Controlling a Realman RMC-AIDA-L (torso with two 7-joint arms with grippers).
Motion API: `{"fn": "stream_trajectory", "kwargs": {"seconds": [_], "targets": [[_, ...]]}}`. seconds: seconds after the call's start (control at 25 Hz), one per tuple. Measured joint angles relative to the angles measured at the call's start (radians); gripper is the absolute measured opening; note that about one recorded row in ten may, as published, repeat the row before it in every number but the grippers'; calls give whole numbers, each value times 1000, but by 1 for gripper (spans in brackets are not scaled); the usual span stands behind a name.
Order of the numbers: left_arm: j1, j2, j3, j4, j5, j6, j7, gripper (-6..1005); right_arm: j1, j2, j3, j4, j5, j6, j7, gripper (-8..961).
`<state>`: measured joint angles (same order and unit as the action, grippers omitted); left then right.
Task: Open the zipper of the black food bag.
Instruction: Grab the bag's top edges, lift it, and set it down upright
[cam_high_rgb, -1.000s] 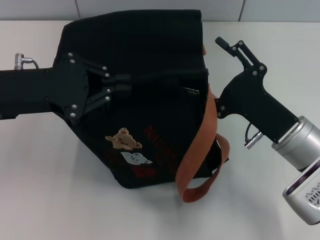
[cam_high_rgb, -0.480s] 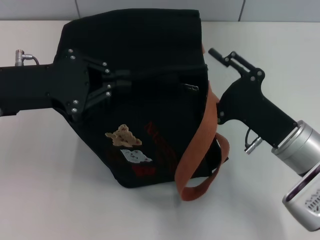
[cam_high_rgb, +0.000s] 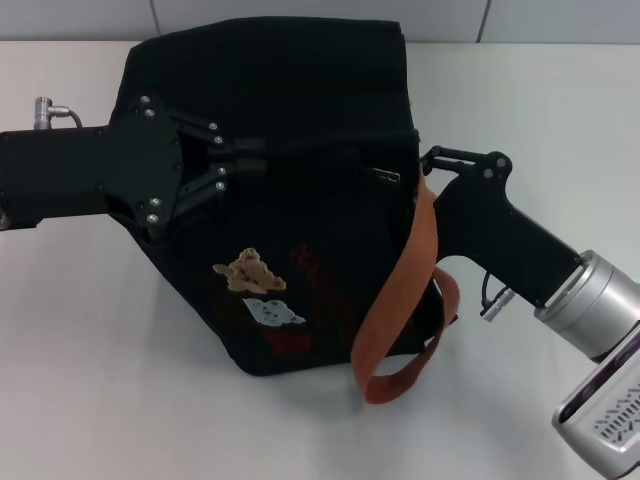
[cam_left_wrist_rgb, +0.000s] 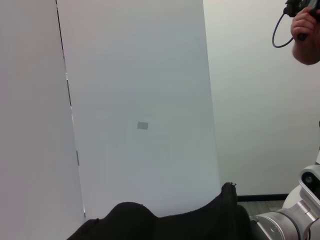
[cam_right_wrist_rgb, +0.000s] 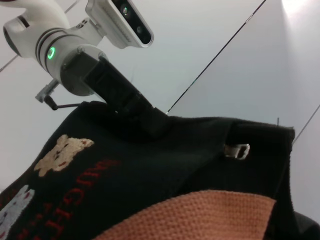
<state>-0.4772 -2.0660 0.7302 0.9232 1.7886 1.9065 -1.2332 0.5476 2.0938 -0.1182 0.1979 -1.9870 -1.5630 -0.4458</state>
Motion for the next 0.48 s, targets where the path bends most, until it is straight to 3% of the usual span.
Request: {"fn": "stream_trajectory", "kwargs": {"seconds": [0.48], "targets": [[3,0,-1,0,-5,0,0,80,2,0,0,0,-23,17,0,3]]}}
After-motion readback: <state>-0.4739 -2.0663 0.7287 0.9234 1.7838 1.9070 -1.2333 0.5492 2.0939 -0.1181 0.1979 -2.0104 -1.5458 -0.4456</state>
